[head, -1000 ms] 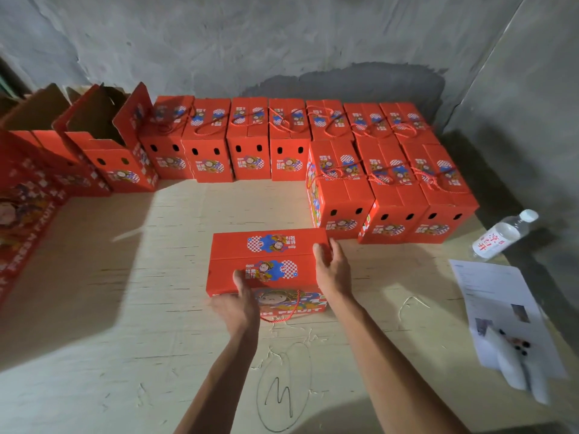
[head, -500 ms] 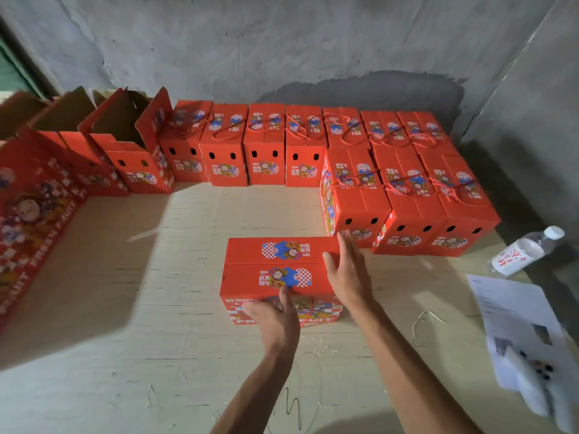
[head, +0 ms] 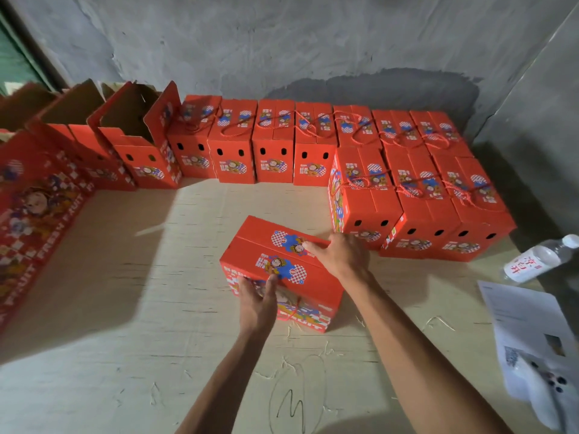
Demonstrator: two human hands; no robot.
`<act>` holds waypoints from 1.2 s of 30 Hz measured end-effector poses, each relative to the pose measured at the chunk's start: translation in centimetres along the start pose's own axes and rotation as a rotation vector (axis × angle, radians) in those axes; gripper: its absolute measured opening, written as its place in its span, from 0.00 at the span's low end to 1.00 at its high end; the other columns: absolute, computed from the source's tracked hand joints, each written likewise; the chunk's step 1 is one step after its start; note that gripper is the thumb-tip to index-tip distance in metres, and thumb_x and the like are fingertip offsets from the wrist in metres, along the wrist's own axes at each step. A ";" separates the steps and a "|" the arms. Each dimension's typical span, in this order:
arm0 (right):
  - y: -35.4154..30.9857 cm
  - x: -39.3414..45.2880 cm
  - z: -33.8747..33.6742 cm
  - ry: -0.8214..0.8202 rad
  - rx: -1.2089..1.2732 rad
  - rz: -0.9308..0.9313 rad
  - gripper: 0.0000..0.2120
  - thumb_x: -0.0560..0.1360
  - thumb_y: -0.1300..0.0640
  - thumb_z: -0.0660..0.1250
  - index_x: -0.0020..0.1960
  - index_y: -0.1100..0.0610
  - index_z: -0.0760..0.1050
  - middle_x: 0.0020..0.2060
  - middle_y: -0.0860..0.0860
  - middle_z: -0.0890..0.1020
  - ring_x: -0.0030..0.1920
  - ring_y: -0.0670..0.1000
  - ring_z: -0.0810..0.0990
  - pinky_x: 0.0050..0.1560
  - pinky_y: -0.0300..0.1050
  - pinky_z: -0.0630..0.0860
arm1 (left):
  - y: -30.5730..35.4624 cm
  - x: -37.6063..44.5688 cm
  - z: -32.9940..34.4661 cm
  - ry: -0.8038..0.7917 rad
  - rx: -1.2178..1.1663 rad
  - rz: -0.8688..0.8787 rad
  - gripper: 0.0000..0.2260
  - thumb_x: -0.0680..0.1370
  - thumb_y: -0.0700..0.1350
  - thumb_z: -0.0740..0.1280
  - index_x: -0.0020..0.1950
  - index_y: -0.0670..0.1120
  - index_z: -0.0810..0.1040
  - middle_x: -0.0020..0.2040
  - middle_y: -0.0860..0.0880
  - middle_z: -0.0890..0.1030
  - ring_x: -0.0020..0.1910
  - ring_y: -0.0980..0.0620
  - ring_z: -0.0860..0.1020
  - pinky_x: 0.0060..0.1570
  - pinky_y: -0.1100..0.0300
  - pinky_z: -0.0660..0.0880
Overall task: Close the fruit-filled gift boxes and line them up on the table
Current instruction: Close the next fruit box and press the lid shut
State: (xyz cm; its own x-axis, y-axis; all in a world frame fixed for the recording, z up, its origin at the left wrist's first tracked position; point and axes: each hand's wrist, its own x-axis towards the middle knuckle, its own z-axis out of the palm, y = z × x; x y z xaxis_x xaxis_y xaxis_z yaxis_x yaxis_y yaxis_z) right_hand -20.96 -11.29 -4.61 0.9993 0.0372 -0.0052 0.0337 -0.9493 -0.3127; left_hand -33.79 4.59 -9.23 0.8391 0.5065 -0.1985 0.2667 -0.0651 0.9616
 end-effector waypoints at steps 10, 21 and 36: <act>-1.7 -2.4 3.7 -0.375 0.451 0.105 0.41 0.64 0.16 0.60 0.24 0.54 0.60 0.18 0.46 0.63 0.20 0.48 0.63 0.29 0.44 0.60 | -0.7 5.8 -6.1 0.132 0.102 0.058 0.20 0.82 0.62 0.58 0.66 0.52 0.77 0.52 0.50 0.85 0.49 0.54 0.84 0.48 0.47 0.82; -5.7 -4.1 6.4 -0.339 1.137 0.305 0.16 0.74 0.46 0.77 0.51 0.57 0.81 0.42 0.49 0.85 0.42 0.46 0.81 0.37 0.34 0.73 | 0.2 7.5 -8.0 0.267 0.232 -0.092 0.24 0.82 0.62 0.63 0.43 0.41 0.78 0.38 0.46 0.82 0.38 0.47 0.81 0.35 0.53 0.73; -12.0 -3.6 -0.9 -0.301 1.156 -0.028 0.17 0.80 0.47 0.67 0.42 0.57 0.87 0.39 0.53 0.88 0.44 0.55 0.87 0.44 0.47 0.81 | 11.3 6.5 -8.8 -0.038 0.122 0.060 0.21 0.86 0.51 0.61 0.43 0.41 0.86 0.33 0.45 0.85 0.29 0.50 0.81 0.29 0.60 0.74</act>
State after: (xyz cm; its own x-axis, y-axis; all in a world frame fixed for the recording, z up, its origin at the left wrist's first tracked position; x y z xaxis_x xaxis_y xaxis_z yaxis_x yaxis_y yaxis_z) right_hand -24.95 -0.32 -0.03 0.9493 0.2713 -0.1585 -0.1332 -0.1096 -0.9850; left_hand -29.53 14.70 2.06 0.8718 0.4661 -0.1507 0.2695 -0.1995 0.9421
